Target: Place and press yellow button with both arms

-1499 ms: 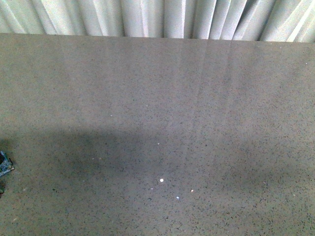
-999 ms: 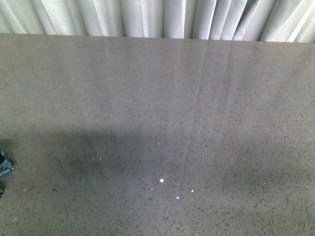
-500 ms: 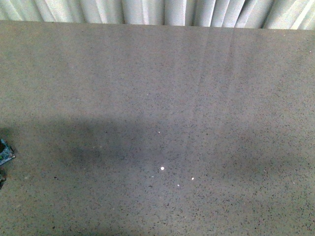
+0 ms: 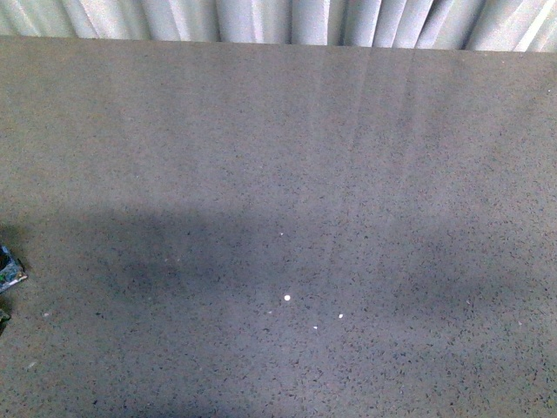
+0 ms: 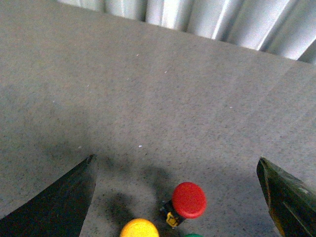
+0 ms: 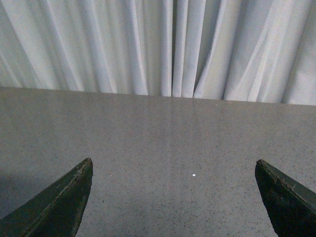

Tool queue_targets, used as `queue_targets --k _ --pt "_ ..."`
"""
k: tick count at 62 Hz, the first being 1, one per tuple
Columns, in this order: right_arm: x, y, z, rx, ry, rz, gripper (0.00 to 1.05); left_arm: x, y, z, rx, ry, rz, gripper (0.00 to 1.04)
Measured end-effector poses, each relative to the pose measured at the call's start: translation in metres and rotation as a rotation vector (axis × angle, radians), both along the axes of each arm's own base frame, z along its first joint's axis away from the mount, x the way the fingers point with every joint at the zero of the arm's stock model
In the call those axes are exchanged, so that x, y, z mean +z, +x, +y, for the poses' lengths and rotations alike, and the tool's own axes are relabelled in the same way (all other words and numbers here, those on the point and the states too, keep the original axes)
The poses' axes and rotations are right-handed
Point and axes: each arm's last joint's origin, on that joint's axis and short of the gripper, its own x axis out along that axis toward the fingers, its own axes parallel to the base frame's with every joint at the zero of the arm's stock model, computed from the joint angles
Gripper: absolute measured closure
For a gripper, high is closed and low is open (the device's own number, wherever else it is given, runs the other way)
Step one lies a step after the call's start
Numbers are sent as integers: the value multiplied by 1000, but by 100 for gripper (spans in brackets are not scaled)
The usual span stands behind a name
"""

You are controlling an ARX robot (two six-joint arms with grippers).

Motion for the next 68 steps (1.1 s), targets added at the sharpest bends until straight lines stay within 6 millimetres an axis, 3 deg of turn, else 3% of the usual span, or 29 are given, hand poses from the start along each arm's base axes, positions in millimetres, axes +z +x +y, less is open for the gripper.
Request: queue_targets --k 15,26,42,68 --pt "0 0 0 0 0 0 9 -20 6 24 56 4 26 9" --pt "0 0 0 0 0 0 9 -31 -1 40 87 15 46 9" --pt "0 0 0 0 0 0 9 -57 -22 49 36 45 93 9" --pt "0 0 0 0 0 0 9 -87 -30 53 -42 92 114 9"
